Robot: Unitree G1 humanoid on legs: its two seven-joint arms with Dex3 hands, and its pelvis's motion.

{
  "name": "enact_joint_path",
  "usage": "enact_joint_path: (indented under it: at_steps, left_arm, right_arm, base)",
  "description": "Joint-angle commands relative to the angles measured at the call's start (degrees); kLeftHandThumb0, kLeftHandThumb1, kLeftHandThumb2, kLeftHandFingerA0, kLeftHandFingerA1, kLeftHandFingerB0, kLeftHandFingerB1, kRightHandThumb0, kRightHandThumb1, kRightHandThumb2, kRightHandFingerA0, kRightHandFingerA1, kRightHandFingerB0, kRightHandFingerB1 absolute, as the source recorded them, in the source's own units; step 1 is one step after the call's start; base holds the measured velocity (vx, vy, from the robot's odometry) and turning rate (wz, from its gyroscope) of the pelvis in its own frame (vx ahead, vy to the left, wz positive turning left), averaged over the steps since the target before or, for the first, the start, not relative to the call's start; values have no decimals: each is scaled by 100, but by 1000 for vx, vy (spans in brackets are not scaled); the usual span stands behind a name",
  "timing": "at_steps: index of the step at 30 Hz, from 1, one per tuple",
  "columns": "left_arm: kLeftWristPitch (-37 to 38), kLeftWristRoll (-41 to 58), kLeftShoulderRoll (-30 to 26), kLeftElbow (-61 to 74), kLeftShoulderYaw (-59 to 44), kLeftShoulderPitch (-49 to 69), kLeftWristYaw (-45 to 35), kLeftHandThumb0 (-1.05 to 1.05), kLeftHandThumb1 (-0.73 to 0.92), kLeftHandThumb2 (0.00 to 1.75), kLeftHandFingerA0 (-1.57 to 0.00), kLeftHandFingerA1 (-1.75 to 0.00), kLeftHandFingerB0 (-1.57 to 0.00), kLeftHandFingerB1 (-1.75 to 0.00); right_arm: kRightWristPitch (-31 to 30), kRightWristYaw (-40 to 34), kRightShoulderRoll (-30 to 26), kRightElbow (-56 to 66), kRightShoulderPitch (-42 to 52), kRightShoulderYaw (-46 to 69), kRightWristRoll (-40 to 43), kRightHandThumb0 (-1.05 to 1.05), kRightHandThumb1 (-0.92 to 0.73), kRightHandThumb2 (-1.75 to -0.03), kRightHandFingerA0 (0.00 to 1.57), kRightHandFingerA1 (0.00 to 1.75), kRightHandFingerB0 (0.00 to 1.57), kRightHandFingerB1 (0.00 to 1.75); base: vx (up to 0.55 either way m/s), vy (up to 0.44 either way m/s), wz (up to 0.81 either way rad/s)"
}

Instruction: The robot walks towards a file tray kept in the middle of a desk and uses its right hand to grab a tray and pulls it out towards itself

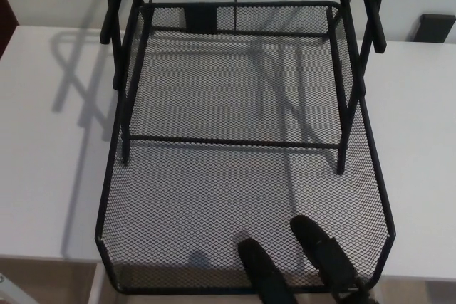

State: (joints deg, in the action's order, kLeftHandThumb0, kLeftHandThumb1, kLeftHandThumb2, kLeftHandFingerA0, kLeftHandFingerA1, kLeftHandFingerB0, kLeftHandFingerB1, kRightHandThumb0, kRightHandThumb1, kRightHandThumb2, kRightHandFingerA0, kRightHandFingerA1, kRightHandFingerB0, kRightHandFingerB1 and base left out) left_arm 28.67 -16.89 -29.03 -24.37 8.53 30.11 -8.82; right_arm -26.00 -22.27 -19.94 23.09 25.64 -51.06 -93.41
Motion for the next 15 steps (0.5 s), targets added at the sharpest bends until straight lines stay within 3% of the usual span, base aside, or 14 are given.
enact_joint_path:
  at_steps: [1,2,3,4,5,6,7,8,9,10,11,15]
  left_arm:
    - [-146,-257,-316,0,69,21,-163,-42,54,56,-60,-43,-52,-40]
    - [-134,-229,-319,20,65,40,-186,-41,54,56,-61,-44,-52,-40]
    - [-191,-232,-333,61,74,52,-229,-42,55,56,-60,-44,-51,-40]
    - [-210,-238,-344,69,77,65,-241,-42,55,56,-59,-43,-51,-40]
    - [-219,-251,-348,66,80,67,-234,-40,55,56,-60,-43,-51,-40]
    - [-270,-277,-349,84,83,68,-226,-40,56,56,-60,-42,-50,-39]
    - [-338,-292,-351,123,86,77,-236,-40,56,56,-60,-42,-50,-39]
    - [-368,-281,-348,138,84,90,-249,-40,55,57,-60,-42,-49,-39]
    - [-376,-289,-344,145,85,97,-239,-40,55,56,-61,-42,-50,-39]
    - [-341,-253,-332,100,86,88,-254,-40,55,56,-61,-43,-50,-40]
    - [-310,-223,-323,83,79,95,-257,-40,54,56,-61,-43,-50,-40]
    - [-237,-245,-292,-46,111,63,-221,-41,53,56,-62,-42,-51,-40]
  right_arm:
    - [573,-454,283,1418,1868,-2406,-668,-104,-52,-102,12,65,3,50]
    - [621,-543,259,1525,1800,-2390,-651,-105,-56,-106,13,67,3,53]
    - [754,-634,213,1683,1619,-2323,-590,-105,-82,-66,13,77,0,64]
    - [800,-749,204,1735,1479,-2267,-627,-42,-26,-101,11,60,3,56]
    - [850,-759,191,1820,1401,-2235,-601,-105,-60,-106,11,71,2,63]
    - [946,-758,173,1974,1302,-2197,-504,-42,-27,-102,11,62,2,56]
    - [1001,-839,165,2050,1212,-2166,-455,-42,-27,-102,11,62,2,56]
    - [1041,-1083,184,2030,1059,-2110,-422,-105,-86,-64,15,83,7,69]
    - [1091,-1278,211,2048,895,-2040,-365,-99,-84,-64,13,85,6,73]
    - [1209,-1405,249,2168,649,-1922,-239,-62,-67,-72,11,83,3,74]
    - [1268,-1504,301,2222,408,-1811,-237,-37,-45,-102,19,68,9,62]
    - [1478,-1195,274,2552,92,-1616,-4,-26,-43,-106,11,66,4,61]
  base:
    - [0,0,0]
    - [0,0,0]
    - [0,0,0]
    - [0,0,0]
    - [0,0,0]
    - [0,0,0]
    - [0,0,0]
    - [0,0,0]
    - [0,0,0]
    - [0,0,0]
    - [0,0,0]
    - [0,0,0]
